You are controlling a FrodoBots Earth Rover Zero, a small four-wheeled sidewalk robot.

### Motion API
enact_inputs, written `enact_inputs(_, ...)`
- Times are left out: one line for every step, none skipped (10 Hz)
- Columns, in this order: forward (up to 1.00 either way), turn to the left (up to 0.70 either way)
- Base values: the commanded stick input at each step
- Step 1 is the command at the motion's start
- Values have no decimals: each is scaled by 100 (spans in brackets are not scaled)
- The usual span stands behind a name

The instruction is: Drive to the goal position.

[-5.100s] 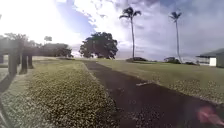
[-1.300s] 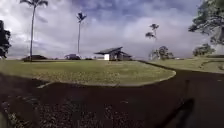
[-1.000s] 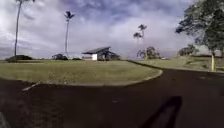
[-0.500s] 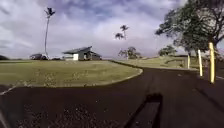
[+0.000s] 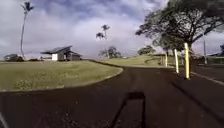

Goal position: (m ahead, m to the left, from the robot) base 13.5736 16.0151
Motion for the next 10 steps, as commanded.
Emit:
enact_inputs(61, 0)
enact_inputs(70, 0)
enact_inputs(70, 0)
enact_inputs(70, 0)
enact_inputs(70, 0)
enact_inputs(70, 0)
enact_inputs(70, 0)
enact_inputs(70, 0)
enact_inputs(70, 0)
enact_inputs(70, 0)
